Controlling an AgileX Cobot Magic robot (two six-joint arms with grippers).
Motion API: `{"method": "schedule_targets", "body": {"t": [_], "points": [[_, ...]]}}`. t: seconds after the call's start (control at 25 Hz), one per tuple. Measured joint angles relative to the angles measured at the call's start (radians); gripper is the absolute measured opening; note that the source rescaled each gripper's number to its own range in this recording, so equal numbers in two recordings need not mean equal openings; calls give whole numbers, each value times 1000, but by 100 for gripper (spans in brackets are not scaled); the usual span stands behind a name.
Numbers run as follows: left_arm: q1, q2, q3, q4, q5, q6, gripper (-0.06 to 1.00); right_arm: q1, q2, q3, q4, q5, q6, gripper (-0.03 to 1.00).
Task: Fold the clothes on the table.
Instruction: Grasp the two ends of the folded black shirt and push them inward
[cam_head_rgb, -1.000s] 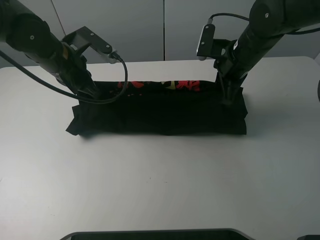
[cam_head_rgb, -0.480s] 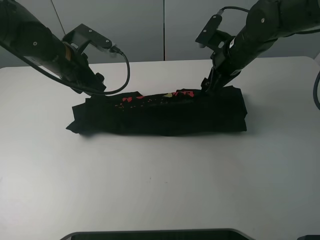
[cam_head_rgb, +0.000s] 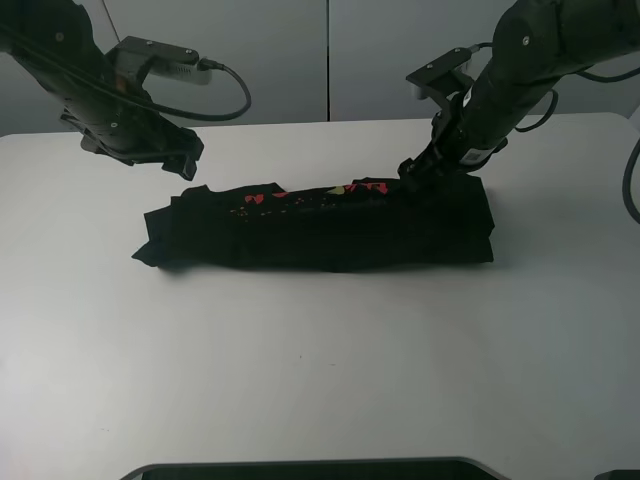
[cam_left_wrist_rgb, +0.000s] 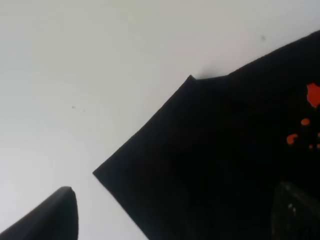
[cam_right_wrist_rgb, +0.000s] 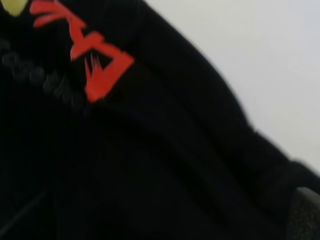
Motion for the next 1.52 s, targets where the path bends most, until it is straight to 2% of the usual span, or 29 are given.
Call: {"method": "schedule_targets", "body": {"t": [0.12,0.24,0.48,0.64,1.0,1.16,1.28,1.36,1.52], "points": [[42,0,-15,-65,63,7,100,0,0,-23,0,58,81,100],[65,0,-15,-80,118,9,100,0,0,-74,0,126,132,100],[67,73,-17,-101,140,11,100,0,0,-200,0,334,164,100],[67,167,-17,-119,154,11,100,0,0,-228,0,426,190,100],[69,195,-17,-119,154,9,100,0,0,-230,-49,475,259,100],[98,195,-17,-126,152,9,100,-2,0,-232,-52,498,266,100],[125,195,-17,-156,139,27,100,-2,0,-232,-52,501,269,100],[129,195,-17,-196,134,75,100,-2,0,-232,-52,491,269,100],[129,195,-20,-246,120,106,100,-2,0,-232,-52,479,269,100]]}}
